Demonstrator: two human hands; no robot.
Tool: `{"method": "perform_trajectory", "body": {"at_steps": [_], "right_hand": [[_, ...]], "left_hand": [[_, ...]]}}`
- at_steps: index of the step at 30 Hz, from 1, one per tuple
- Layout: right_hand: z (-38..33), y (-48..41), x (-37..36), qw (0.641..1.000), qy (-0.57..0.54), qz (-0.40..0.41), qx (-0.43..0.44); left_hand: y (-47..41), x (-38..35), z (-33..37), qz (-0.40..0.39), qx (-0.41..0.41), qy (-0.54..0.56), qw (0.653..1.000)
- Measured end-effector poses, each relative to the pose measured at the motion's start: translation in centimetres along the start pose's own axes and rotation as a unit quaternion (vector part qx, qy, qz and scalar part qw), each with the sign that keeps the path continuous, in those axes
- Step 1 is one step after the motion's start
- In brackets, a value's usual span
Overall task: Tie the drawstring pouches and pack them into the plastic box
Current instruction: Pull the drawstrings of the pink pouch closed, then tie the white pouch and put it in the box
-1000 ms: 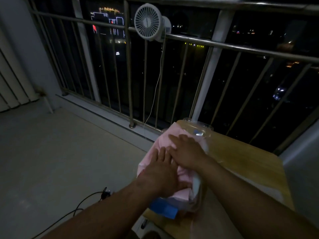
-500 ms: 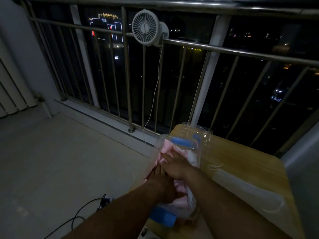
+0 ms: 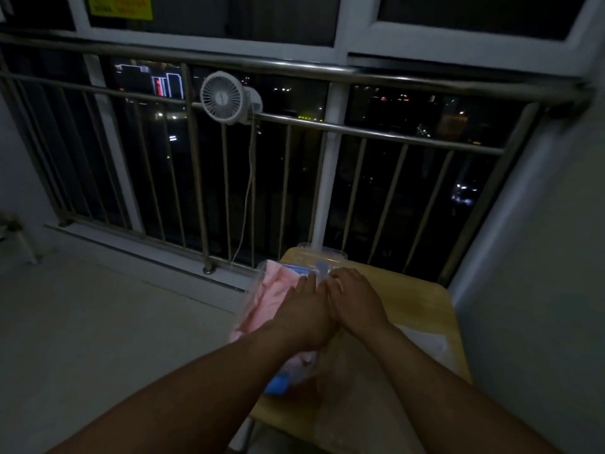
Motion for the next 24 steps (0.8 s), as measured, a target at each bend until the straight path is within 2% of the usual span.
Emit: {"method": "perform_trajectory", "body": {"at_steps": [3, 8, 12, 14, 17, 21, 24], "right_hand": [[3.5, 3.2, 2.1, 0.999, 0.028, -0.005, -0.027], [12.5, 10.3, 4.2, 0.990, 0.045, -0.026, -0.131], [19.4, 14.4, 4.8, 0.964, 0.080, -0.076, -0.243], [22.3, 15.6, 4.8, 0.948, 0.072, -0.073, -0.301], [25.1, 16.1, 4.4, 0.939, 0.016, -0.039, -0.341], [27.7, 14.2, 3.3, 0.925, -0.017, -0.037, -0.378], [28.3, 12.6, 2.5, 0.916, -0.059, -0.036, -0.396]], "left_hand": [[-0.9, -1.3, 2.8, 0.003, 0.013, 0.002, 1.000], [-0.9, -3.6, 7.9, -0.052, 0.011, 0.021, 0.998], [-0.9, -8.8, 8.8, -0.128, 0.067, 0.046, 0.988], [-1.0, -10.7, 8.9, -0.157, 0.090, 0.049, 0.982], [-1.5, -12.5, 8.6, -0.158, 0.119, 0.047, 0.979], [-3.2, -14.3, 7.5, -0.105, 0.212, 0.151, 0.960], [-3.3, -14.2, 7.6, -0.116, 0.196, 0.240, 0.944]]}}
Point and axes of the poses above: each hand's wrist, its own y-axis away from the middle knuckle, its own x-axis out of the back of the hand, z = x × y, the point moved 2 cm from there along -y, towards the middle knuckle, and after that the axes turned 1 degree about -y, right-handed, at the moved point
